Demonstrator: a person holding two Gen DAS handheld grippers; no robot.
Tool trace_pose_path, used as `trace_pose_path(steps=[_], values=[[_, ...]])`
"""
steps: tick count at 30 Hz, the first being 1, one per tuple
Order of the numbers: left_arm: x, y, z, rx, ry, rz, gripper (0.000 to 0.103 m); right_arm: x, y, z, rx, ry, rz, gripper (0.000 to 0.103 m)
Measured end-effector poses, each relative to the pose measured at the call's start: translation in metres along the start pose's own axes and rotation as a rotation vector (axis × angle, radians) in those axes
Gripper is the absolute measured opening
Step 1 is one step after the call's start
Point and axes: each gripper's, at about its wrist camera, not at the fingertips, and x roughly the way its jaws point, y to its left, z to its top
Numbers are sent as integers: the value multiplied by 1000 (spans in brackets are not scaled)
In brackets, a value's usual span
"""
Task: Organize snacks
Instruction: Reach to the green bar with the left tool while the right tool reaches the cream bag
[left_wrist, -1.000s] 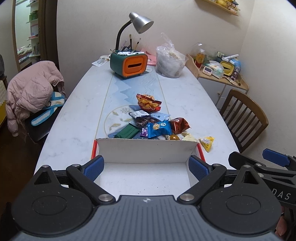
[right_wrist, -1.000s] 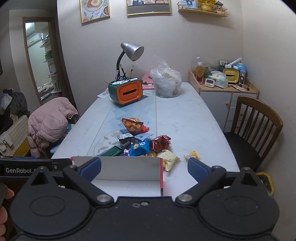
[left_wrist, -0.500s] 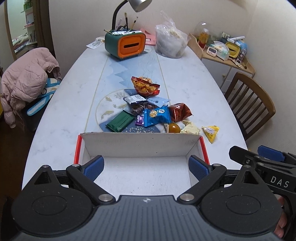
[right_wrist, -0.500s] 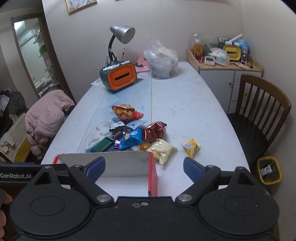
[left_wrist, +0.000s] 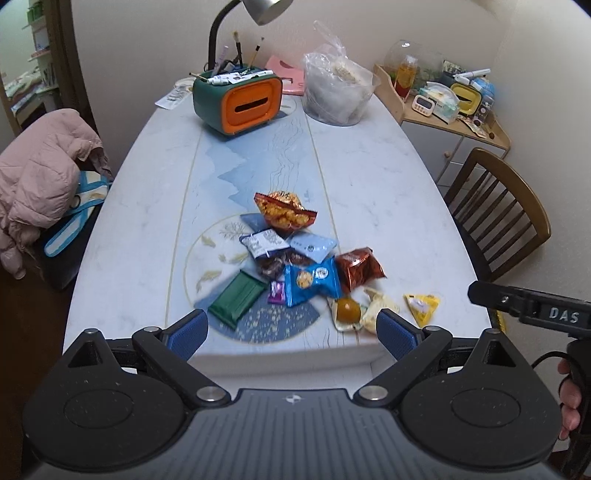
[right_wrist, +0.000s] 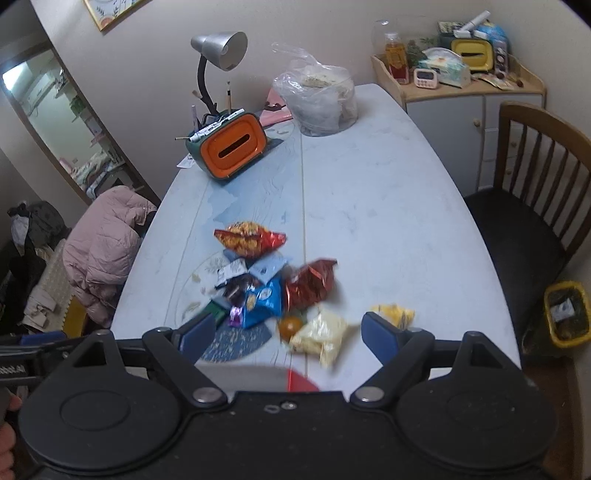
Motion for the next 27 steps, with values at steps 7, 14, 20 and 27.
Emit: trace_pose_path(steps=[7, 14, 20, 27], values=[[52, 14, 47, 94, 113, -28, 98, 59, -4, 24, 47, 140, -21, 86], [113, 30, 65, 137, 197, 21, 98, 114, -14, 24, 92, 261, -59, 87], [172, 44, 65, 155, 300, 36, 98, 157, -26, 12, 145, 355, -98, 86], [230, 58, 54, 150, 428, 23, 98, 192, -37, 4, 186, 427, -119, 82]])
